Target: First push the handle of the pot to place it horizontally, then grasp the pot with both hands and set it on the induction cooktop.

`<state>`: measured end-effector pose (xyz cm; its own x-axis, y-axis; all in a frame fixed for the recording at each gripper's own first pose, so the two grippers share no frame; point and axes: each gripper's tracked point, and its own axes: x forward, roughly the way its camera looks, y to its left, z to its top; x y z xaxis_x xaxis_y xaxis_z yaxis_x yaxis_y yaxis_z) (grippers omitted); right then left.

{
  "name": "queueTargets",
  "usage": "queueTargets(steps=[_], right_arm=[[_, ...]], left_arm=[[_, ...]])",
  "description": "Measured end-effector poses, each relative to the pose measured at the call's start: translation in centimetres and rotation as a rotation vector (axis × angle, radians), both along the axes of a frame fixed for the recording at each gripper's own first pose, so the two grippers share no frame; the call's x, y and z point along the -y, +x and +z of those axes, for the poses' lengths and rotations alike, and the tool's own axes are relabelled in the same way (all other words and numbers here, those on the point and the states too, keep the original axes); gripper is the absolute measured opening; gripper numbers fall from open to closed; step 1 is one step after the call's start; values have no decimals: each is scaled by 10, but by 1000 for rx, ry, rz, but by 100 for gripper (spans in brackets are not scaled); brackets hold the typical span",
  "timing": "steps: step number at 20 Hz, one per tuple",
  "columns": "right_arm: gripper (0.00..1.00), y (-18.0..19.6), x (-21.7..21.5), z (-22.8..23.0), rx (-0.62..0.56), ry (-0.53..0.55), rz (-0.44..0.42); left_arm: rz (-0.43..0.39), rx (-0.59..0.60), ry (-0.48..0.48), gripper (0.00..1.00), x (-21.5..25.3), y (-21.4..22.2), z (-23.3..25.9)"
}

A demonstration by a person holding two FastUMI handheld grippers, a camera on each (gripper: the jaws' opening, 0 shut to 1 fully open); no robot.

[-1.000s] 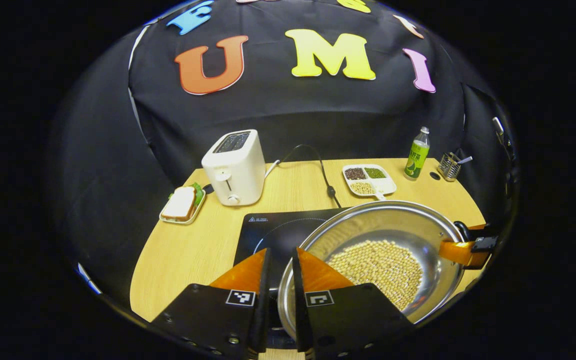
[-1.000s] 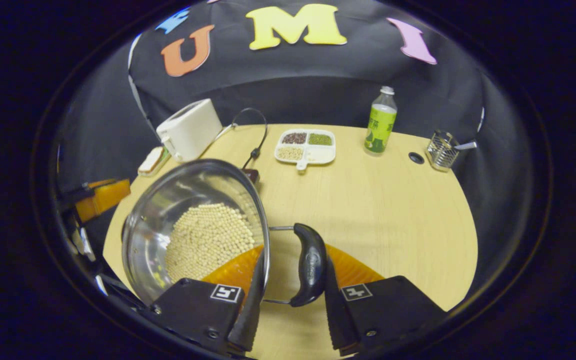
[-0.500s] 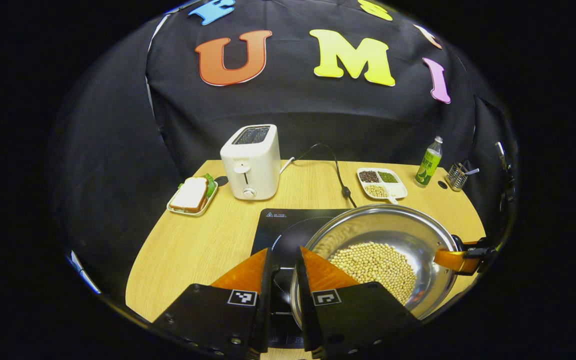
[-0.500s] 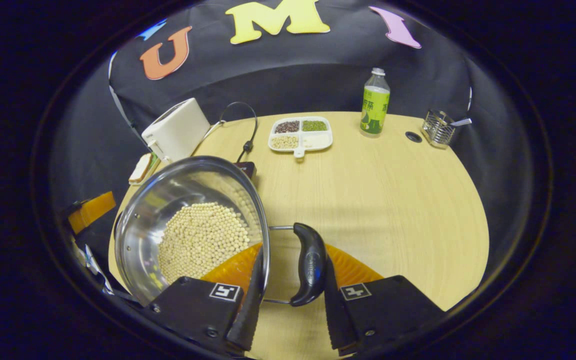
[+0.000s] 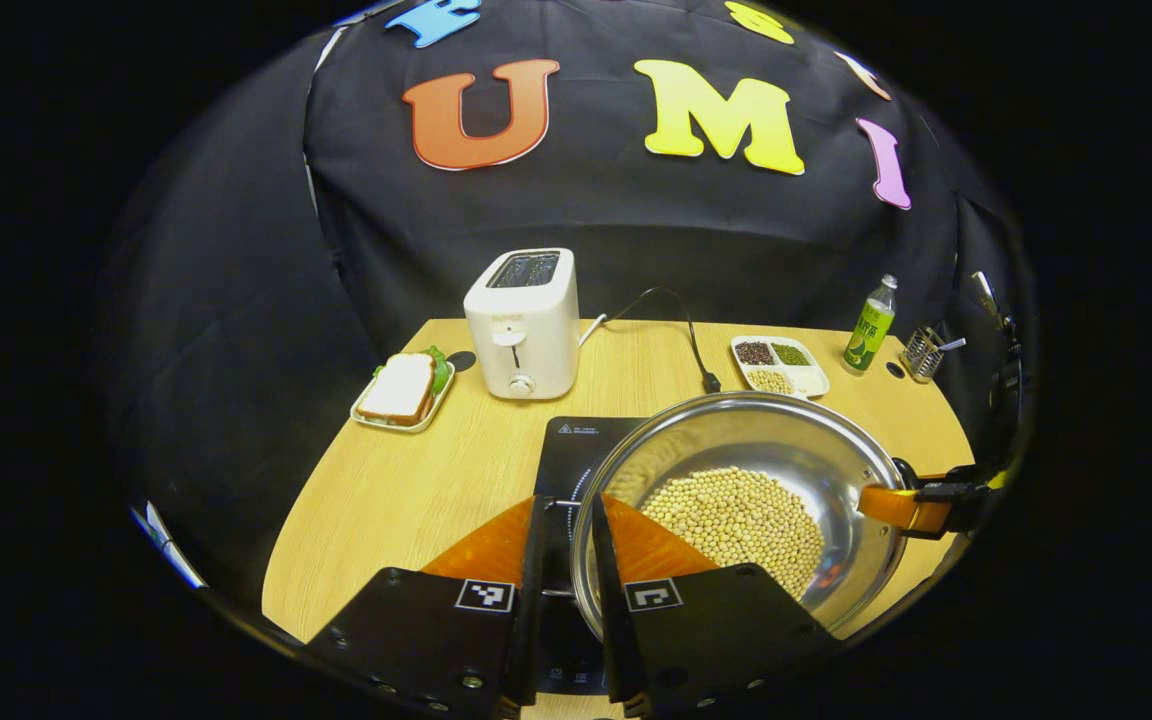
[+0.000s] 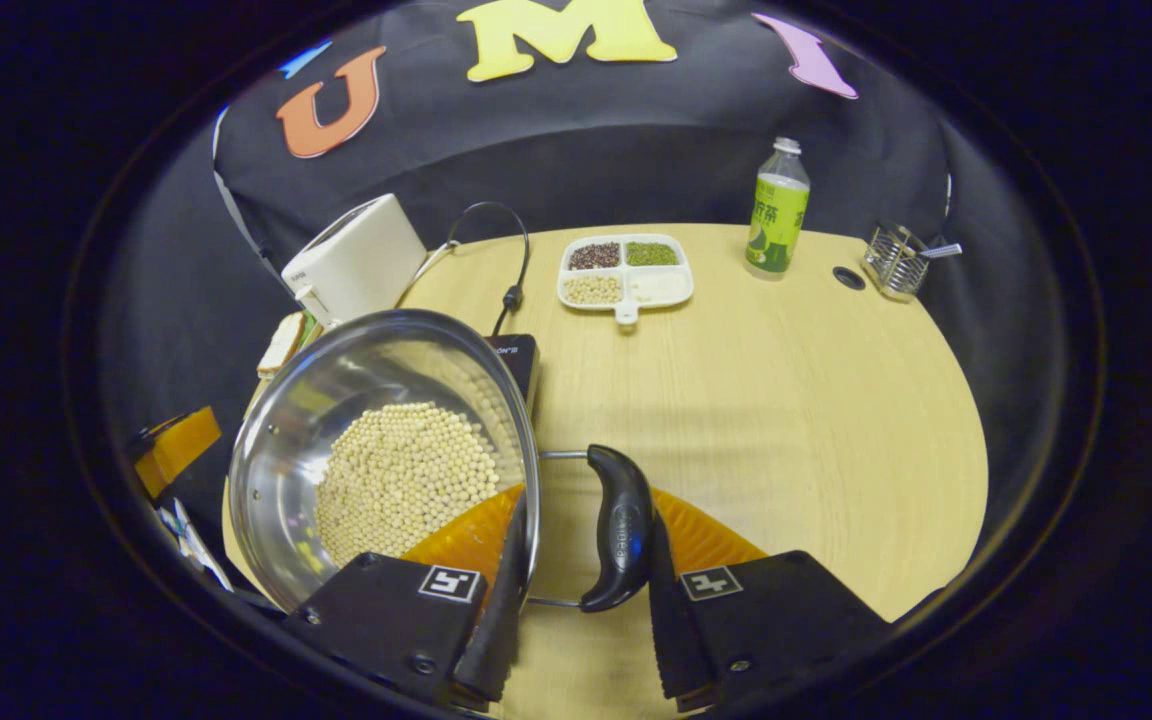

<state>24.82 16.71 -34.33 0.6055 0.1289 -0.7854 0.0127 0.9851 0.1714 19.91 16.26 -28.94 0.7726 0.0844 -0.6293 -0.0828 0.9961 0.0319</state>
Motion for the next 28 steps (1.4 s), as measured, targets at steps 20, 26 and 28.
queueTargets(steps=[20,26,28], right_arm=[[59,15,-19,-2,23,12,0],[68,20,-17,12,97,-14,28],[78,26,-13,28,172,-48,38]], left_arm=[[18,-3,1,26,-9,-8,-3],[15,9,6,25,-10,-9,-1],[16,13,3,30,-10,-12,4]])
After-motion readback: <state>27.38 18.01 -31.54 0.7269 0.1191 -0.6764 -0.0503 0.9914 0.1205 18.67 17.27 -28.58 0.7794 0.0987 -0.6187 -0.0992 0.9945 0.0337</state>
